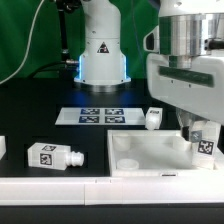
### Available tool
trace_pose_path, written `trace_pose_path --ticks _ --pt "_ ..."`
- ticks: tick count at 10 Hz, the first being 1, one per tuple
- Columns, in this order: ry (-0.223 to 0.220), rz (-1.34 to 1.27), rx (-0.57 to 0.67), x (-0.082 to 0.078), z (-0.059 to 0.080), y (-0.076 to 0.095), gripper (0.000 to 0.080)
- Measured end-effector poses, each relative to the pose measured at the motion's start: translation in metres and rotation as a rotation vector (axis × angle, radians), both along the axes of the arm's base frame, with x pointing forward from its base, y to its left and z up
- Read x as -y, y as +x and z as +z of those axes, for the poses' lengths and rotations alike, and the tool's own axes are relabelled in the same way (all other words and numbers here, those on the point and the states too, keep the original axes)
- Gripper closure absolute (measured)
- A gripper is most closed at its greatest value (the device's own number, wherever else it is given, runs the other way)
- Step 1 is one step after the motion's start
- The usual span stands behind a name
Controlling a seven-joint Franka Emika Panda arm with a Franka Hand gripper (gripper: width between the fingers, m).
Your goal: Assemble one leg
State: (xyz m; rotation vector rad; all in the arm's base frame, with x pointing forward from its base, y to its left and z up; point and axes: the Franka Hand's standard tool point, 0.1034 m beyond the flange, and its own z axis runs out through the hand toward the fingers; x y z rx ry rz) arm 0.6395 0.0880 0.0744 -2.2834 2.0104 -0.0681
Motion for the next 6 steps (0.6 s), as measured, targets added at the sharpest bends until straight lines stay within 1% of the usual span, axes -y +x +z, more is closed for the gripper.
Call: trace_pose_path --ticks 2,3,4,5,6 --pt "-0.004 0.048 0.002 0.0013 -0.0004 0.0001 0.0798" --pt "-0.007 0.075 0.004 0.0013 -0.0001 0.0003 0.0677" --pt "-0.007 0.127 0.000 0.0020 0.0024 0.0022 0.0677" --pt "-0.017 0.233 0.012 0.0028 0.0064 0.0068 0.0475" --pt "-0.038 0.404 0.001 0.0017 0.0067 0.0063 0.0340"
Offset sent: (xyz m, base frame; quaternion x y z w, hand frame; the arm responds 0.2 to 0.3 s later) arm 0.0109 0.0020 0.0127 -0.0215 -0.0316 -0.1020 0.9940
